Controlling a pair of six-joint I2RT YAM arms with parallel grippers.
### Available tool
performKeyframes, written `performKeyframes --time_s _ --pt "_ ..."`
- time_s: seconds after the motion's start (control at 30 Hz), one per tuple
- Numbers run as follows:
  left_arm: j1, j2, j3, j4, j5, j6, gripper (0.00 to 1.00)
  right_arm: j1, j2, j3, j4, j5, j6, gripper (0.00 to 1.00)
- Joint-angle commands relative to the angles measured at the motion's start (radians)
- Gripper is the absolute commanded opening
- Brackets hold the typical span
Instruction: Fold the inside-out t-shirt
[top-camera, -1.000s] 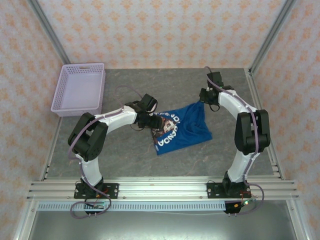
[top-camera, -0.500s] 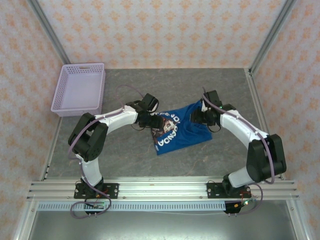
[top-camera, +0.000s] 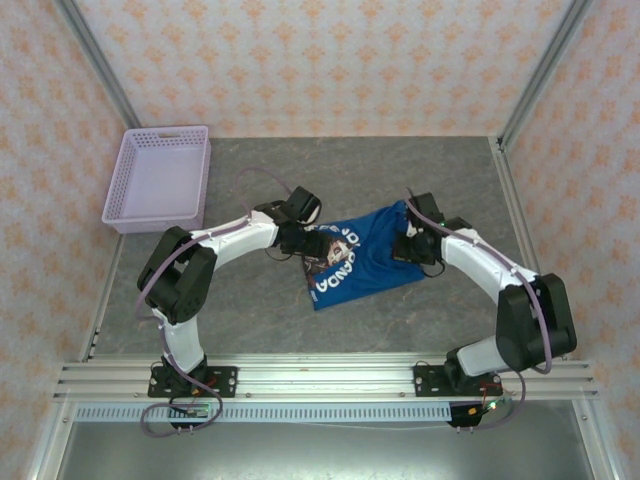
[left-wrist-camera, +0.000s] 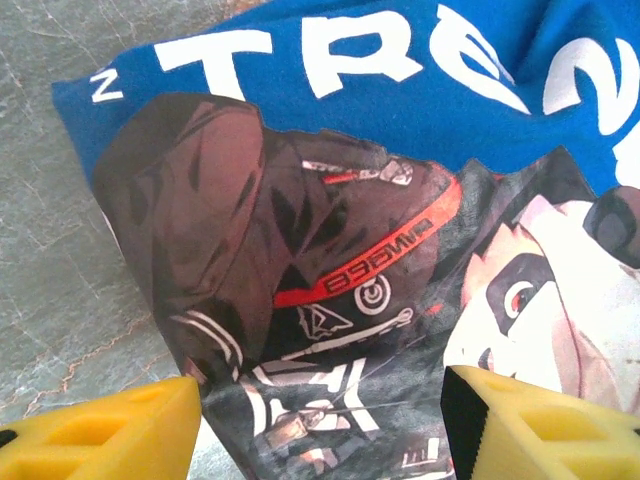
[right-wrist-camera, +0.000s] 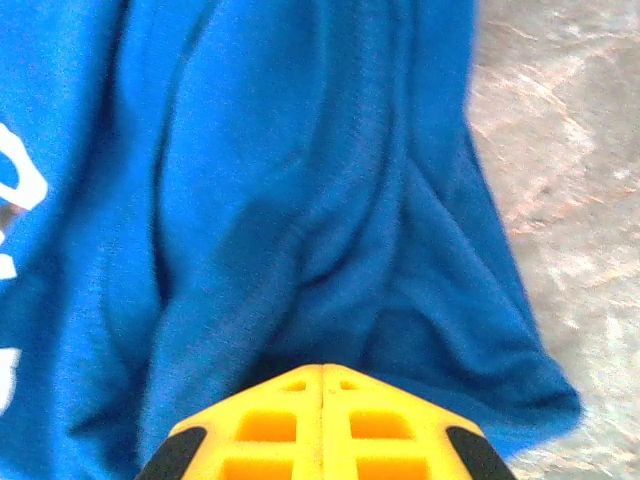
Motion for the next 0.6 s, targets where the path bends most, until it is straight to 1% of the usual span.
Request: performKeyframes --time_s 0.0,0.1,0.17,0.23,0.3,0.33,0.37,0.43,0.5,0.57 --pt "-0.009 -0.032 0.027 -0.030 -0.031 0.017 0.66 -0.034 -0.052 -0.038 -0.078 0.096 0.051 0.00" --pt "-0.010 -0.032 0.030 -0.035 -0.035 0.021 0.66 -0.068 -0.091 -0.065 -0.082 0.125 0.081 0.00" --pt "-0.011 -0.030 0.030 -0.035 -0.038 0.024 0.66 -0.069 -0.130 -0.071 -0.044 0.074 0.063 0.02" --pt "-0.011 -0.032 0.032 -0.038 -0.040 0.025 0.66 -0.049 -0.182 -0.076 0.028 -0.008 0.034 0.15" --pt "-0.011 -0.033 0.032 -0.039 -0.041 0.025 0.66 -0.002 -0.221 -0.076 0.075 -0.008 0.005 0.30" --pt "-0.012 -0.035 0.032 -0.040 -0.044 0.025 0.66 0.018 -0.226 -0.071 0.090 -0.006 -0.015 0.37" --pt "-0.012 -0.035 0.031 -0.038 -0.044 0.025 0.66 0.032 -0.221 -0.064 0.097 -0.006 -0.029 0.41" --pt "-0.012 -0.033 0.032 -0.038 -0.044 0.024 0.66 0.051 -0.179 -0.041 0.095 -0.015 -0.051 0.47" --pt "-0.012 -0.031 0.032 -0.037 -0.044 0.022 0.66 0.071 -0.117 -0.011 0.076 -0.014 -0.065 0.50" --pt "-0.015 -0.029 0.033 -0.038 -0.044 0.023 0.66 0.094 -0.058 0.015 0.055 0.010 -0.078 0.50"
